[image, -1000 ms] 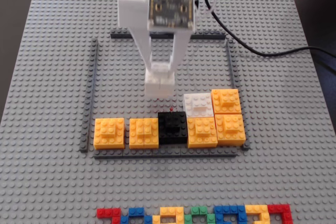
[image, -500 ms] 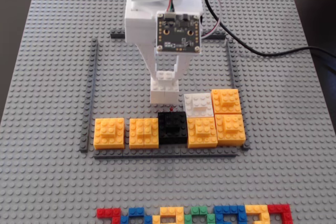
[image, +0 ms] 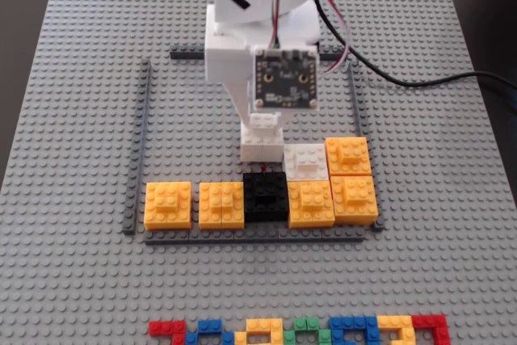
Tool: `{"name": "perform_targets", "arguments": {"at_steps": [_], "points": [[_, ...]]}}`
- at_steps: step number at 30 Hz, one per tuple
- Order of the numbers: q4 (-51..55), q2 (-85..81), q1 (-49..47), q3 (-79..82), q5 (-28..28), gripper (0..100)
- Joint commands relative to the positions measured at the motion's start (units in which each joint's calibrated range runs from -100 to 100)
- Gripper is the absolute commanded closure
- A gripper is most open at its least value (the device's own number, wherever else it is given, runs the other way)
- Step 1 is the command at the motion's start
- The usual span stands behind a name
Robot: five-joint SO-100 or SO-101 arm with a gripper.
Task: Grab the cube and place it into the grid
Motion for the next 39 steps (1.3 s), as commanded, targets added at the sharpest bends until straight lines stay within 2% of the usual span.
{"name": "perform_targets", "arguments": {"at_steps": [1,28,39], "points": [[-0.7,-0.1,-0.2,-5.0,0.1,98],[-1.9,6.7,-1.1,-12.0,0.1,98],[-2.4,6.1,-0.8,-11.6,-0.3,92]]}}
